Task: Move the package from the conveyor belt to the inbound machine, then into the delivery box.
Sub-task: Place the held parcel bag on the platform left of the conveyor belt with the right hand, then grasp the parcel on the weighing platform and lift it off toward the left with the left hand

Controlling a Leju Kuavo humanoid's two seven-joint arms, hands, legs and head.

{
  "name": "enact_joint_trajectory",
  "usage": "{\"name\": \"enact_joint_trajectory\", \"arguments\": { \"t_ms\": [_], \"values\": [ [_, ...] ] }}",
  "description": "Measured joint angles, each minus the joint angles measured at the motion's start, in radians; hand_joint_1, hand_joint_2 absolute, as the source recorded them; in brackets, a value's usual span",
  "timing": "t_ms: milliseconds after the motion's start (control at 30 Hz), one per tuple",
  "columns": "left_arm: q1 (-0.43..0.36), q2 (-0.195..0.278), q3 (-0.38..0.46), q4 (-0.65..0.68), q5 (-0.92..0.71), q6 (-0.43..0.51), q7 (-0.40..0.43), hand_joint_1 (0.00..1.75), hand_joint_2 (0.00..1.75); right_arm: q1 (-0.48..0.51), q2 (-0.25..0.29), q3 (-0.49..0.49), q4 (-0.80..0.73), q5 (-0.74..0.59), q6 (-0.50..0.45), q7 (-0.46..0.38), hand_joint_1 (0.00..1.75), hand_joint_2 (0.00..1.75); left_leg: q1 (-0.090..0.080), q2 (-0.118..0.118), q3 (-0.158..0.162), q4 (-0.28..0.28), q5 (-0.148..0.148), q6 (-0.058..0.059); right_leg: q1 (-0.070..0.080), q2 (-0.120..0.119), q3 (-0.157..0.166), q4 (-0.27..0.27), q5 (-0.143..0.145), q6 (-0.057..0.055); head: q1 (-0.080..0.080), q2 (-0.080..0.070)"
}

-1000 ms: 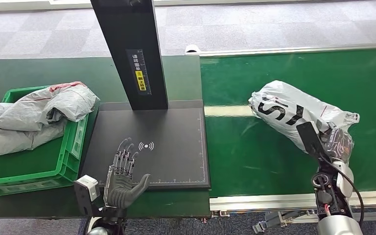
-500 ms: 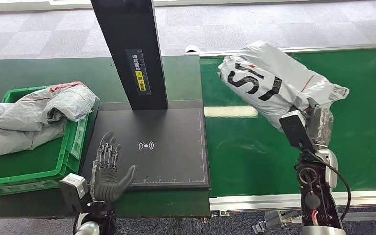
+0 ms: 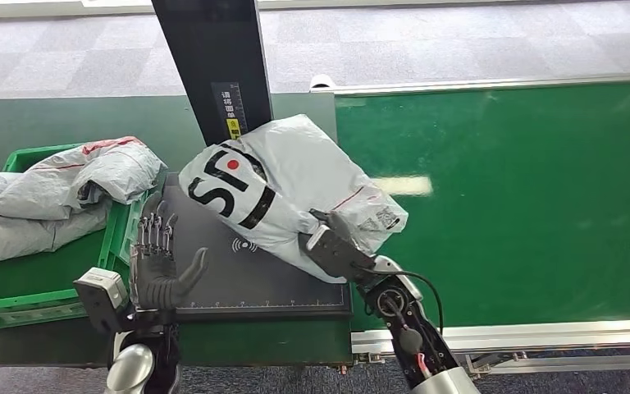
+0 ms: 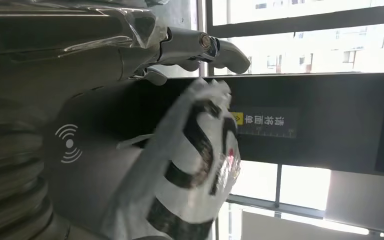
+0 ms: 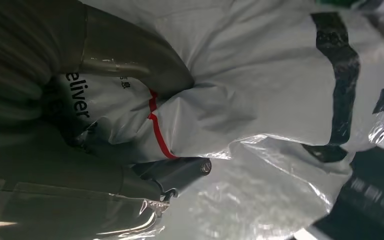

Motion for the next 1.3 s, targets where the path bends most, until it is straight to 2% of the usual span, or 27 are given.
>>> {"name": "enact_joint_trajectory", "arguments": {
  "t_ms": [100,167,233,400,533,800,1033,1133,1300],
  "values": [
    [-0.001,-0.001,0.01,-0.008,0.0,0.001,0.002,0.0,1.75,-0.02,0.035,0.047,0.063,-0.033,0.037,-0.009,1.68,1.75,0.0,0.0,0.0,0.0,0.0,0.0,0.0,0.0,0.0,0.0,0.0,0.0,0.0,0.0],
    [-0.002,-0.002,0.017,-0.013,0.0,0.003,0.005,0.0,1.75,-0.035,0.053,0.069,0.099,-0.046,0.041,-0.007,0.8,1.75,0.0,0.0,0.0,0.0,0.0,0.0,0.0,0.0,0.0,0.0,0.0,0.0,0.0,0.0],
    [-0.002,-0.003,0.023,-0.016,0.0,0.008,0.008,0.0,1.75,-0.05,0.066,0.085,0.133,-0.055,0.031,0.001,0.0,1.75,0.0,0.0,0.0,0.0,0.0,0.0,0.0,0.0,0.0,0.0,0.0,0.0,0.0,0.0],
    [0.009,-0.007,0.041,-0.029,-0.011,0.018,0.014,0.0,1.75,-0.074,0.079,0.099,0.183,-0.07,-0.034,0.02,0.0,1.75,0.0,0.0,0.0,0.0,0.0,0.0,0.0,0.0,0.0,0.0,0.0,0.0,0.0,0.0],
    [0.028,-0.013,0.051,-0.049,-0.062,0.021,0.022,0.0,1.75,-0.073,0.07,0.091,0.17,-0.088,-0.101,-0.001,0.0,1.75,0.0,0.0,0.0,0.0,0.0,0.0,0.0,0.0,0.0,0.0,0.0,0.0,0.0,0.0],
    [0.051,-0.014,0.046,-0.074,-0.277,0.042,0.025,0.0,1.75,0.015,-0.003,0.0,-0.124,-0.149,-0.155,-0.06,0.0,1.75,-0.001,0.0,0.0,0.0,0.0,0.0,-0.001,0.0,0.0,-0.001,0.0,0.0,0.0,0.0],
    [0.028,-0.001,-0.017,-0.058,-0.492,0.045,0.05,0.0,1.75,0.115,-0.064,-0.071,-0.358,-0.182,-0.171,-0.09,0.0,1.75,-0.001,0.0,0.0,0.0,-0.001,0.0,-0.001,0.0,0.0,-0.001,0.0,0.0,0.0,0.0],
    [0.007,0.005,-0.058,-0.03,-0.616,0.028,0.089,0.0,1.75,0.153,-0.081,-0.088,-0.426,-0.185,-0.177,-0.099,0.0,1.75,-0.001,0.0,0.0,0.0,-0.001,0.0,-0.001,0.0,-0.001,-0.001,0.0,0.0,0.0,0.0],
    [-0.074,0.012,-0.155,0.134,-0.894,-0.001,0.161,0.0,1.75,0.191,-0.091,-0.108,-0.496,-0.192,-0.181,-0.113,0.0,1.75,-0.001,0.0,0.001,0.0,0.0,0.0,-0.001,0.0,0.0,-0.001,0.0,0.0,0.0,0.0]
  ]
}}
